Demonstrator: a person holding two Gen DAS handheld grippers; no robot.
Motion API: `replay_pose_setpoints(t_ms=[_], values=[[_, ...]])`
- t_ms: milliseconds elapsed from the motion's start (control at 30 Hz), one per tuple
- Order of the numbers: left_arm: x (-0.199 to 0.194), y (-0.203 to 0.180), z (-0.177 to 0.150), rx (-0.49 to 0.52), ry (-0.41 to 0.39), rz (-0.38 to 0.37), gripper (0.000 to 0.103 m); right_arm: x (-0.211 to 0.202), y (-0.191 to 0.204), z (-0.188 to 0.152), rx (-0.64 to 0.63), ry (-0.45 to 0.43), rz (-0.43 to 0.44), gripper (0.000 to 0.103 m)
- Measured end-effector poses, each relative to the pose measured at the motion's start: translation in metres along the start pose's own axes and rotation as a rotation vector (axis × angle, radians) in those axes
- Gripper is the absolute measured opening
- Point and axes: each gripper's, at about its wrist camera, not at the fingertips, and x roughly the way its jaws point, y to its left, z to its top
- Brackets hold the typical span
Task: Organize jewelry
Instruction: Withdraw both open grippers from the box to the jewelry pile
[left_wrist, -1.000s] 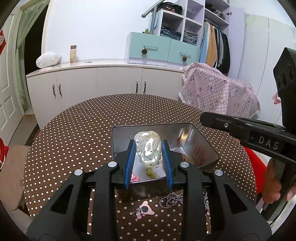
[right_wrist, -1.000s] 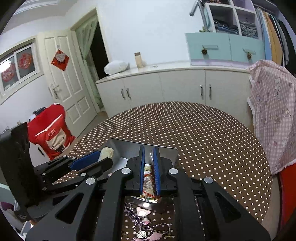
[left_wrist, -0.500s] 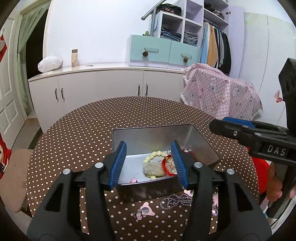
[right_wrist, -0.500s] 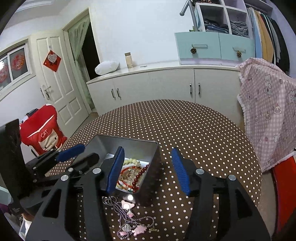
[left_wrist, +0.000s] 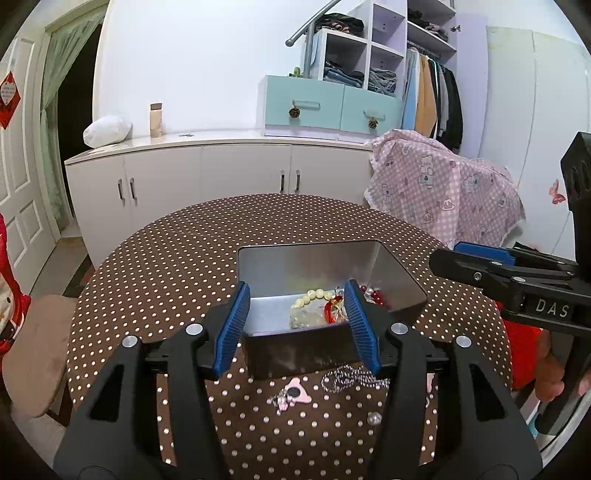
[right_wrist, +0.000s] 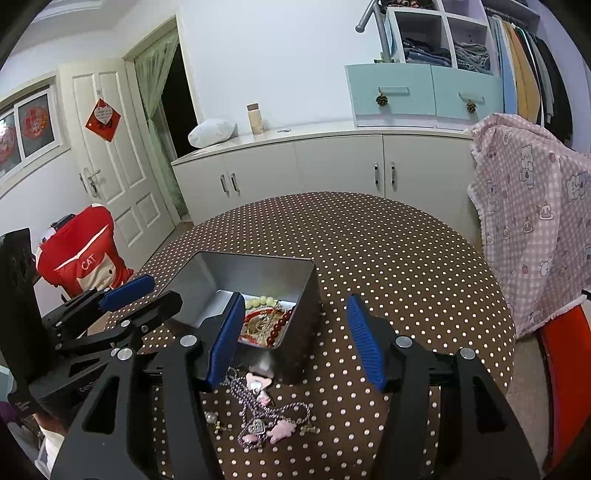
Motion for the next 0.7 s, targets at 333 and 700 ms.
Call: replay_pose_setpoints(t_ms=[333, 700], values=[[-0.025, 0.004, -0.018, -0.003, -0.004, 0.025, 0.055, -0.010, 0.020, -0.020, -0.035, 0.011, 0.020, 0.055], [-0.046, 0.012, -0.046, -0.024, 0.010, 0.067, 0.062, 0.002, 0.045, -0.053, -0.071, 0.078, 0.055, 0.060]])
